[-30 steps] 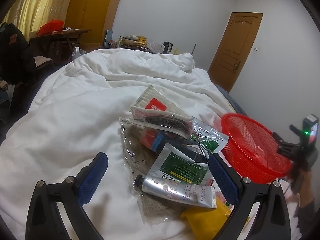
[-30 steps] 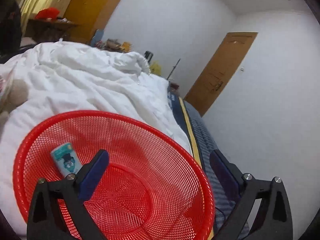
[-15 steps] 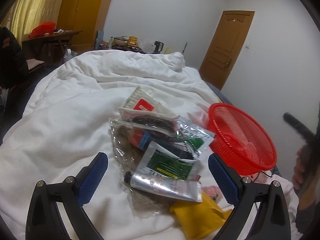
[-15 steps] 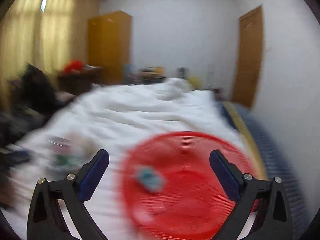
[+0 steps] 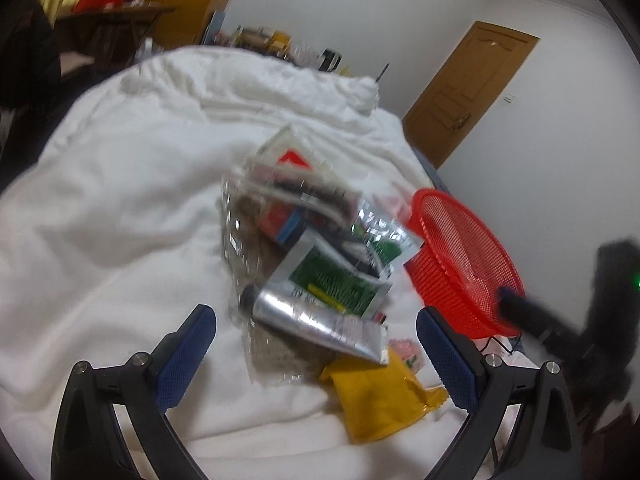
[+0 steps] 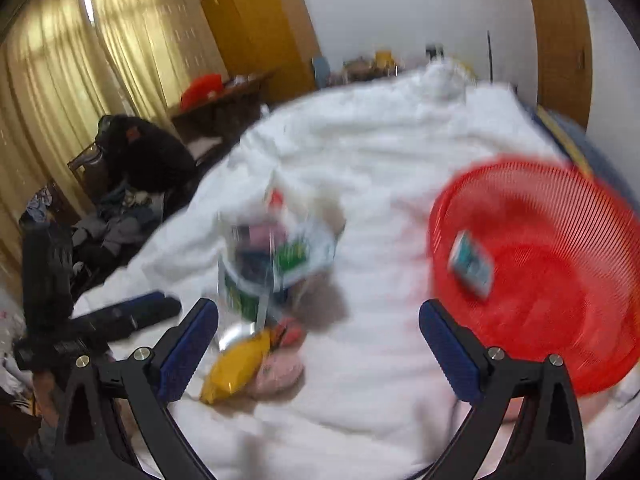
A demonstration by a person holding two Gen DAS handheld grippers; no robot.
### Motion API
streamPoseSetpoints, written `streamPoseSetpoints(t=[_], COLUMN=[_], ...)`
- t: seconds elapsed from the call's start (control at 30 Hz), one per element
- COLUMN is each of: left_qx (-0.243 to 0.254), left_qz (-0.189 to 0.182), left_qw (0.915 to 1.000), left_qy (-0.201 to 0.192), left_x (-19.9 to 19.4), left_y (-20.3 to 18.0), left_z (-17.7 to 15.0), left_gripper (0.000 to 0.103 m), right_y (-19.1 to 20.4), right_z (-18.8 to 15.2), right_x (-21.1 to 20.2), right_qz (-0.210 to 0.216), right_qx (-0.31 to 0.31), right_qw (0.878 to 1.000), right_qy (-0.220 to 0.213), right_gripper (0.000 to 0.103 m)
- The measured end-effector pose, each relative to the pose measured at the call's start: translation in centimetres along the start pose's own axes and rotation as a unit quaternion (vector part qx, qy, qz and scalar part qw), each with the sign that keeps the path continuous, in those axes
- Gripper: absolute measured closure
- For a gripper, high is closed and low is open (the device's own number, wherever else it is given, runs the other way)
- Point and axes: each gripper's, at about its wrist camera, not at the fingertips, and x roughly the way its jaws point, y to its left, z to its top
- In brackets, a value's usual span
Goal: Organize soft objects
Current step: 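Move both tools over the pile of items, then grasp the pink fluffy ball with the right tool while the left tool grasps the yellow packet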
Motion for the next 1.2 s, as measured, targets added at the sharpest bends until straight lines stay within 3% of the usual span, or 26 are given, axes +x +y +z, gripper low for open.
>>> streamPoseSetpoints(t=[0.13, 0.33, 0.4, 0.93, 1.03, 1.13, 1.2], left_qx=[-0.025, -0.027, -0.021, -0.021, -0.018, -0.020, -0.019], left_qz=[-0.004, -0.004, -0.004, -0.008, -0.009, -0.010, -0.011], left_qw=[0.9995, 0.9995, 0.9996, 0.9994, 0.9994, 0.9994, 0.9994], left_qy=[0.020, 0.017, 0.016, 0.026, 0.027, 0.027, 0.028], left_x=[0.9, 1.0, 0.9, 1.1, 1.1, 1.2, 1.2], left_y=[1.0, 1.1, 0.9, 0.4, 0.4, 0.5, 0.5], left_z=[-0.5, -0.7, -0.7, -0.7, -0.8, -0.7, -0.7], left_gripper=[0.002, 0.002, 0.002, 0.002, 0.002, 0.002, 0.002], right_y=[0.2, 0.1, 0.4, 1.1, 1.4, 1.8, 1.8], right_z=[-1.8, -2.1, -2.2, -2.8, -2.9, -3.2, -3.0], right_x=[2.8, 3.4, 3.7, 6.6, 7.1, 7.4, 6.9], right_qz=[0.001, 0.009, 0.014, 0.057, 0.075, 0.094, 0.097], right_qx=[0.000, 0.010, 0.008, 0.007, 0.005, 0.003, 0.005], right_qw=[0.999, 0.998, 0.998, 0.991, 0.988, 0.985, 0.986], right_qy=[0.043, 0.056, 0.065, 0.124, 0.134, 0.146, 0.138], right_gripper=[0.006, 0.019, 0.031, 0.035, 0.051, 0.076, 0.080])
